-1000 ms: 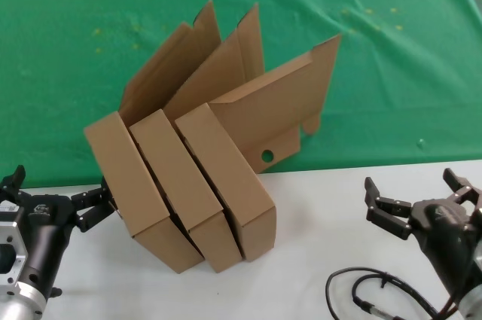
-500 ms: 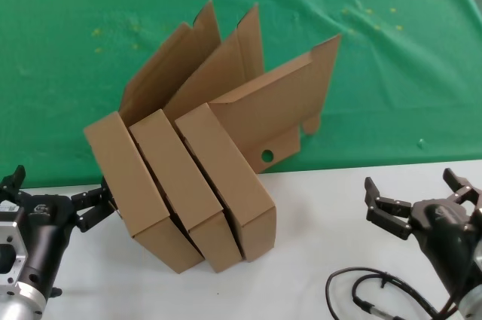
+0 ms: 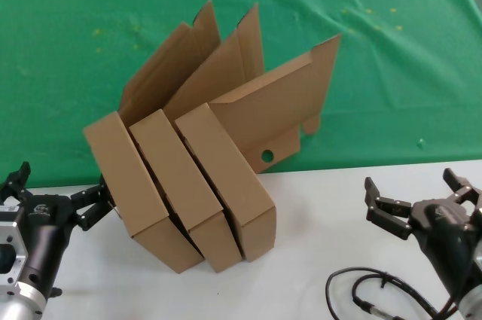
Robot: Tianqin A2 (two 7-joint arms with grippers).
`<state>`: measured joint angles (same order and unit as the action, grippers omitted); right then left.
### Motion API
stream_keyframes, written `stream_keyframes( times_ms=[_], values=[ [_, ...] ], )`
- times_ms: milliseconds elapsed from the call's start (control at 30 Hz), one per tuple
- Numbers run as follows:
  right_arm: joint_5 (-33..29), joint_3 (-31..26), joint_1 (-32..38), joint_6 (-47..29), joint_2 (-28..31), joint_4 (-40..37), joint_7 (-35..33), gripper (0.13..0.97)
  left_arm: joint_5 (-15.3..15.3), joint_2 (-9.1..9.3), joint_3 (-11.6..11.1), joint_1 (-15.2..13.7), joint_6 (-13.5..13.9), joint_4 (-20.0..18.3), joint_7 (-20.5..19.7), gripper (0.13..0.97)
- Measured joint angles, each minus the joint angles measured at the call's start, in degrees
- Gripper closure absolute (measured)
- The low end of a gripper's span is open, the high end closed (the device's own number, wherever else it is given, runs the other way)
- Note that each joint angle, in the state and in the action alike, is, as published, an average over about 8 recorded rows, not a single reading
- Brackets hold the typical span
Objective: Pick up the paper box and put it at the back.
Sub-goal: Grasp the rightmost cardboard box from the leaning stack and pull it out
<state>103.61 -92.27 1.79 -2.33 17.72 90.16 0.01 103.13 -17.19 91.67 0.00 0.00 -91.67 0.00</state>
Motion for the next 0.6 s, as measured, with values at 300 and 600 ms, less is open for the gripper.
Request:
stream_keyframes(
  times_ms=[300, 600],
  values=[
    [0.0, 0.0, 0.0, 0.0, 0.0, 0.0, 0.0, 0.129, 0.0, 0.00, 0.0, 0.0, 0.0, 0.0, 0.0, 0.299],
    [0.0, 0.0, 0.0, 0.0, 0.0, 0.0, 0.0, 0.129, 0.0, 0.00, 0.0, 0.0, 0.0, 0.0, 0.0, 0.475]
  ],
)
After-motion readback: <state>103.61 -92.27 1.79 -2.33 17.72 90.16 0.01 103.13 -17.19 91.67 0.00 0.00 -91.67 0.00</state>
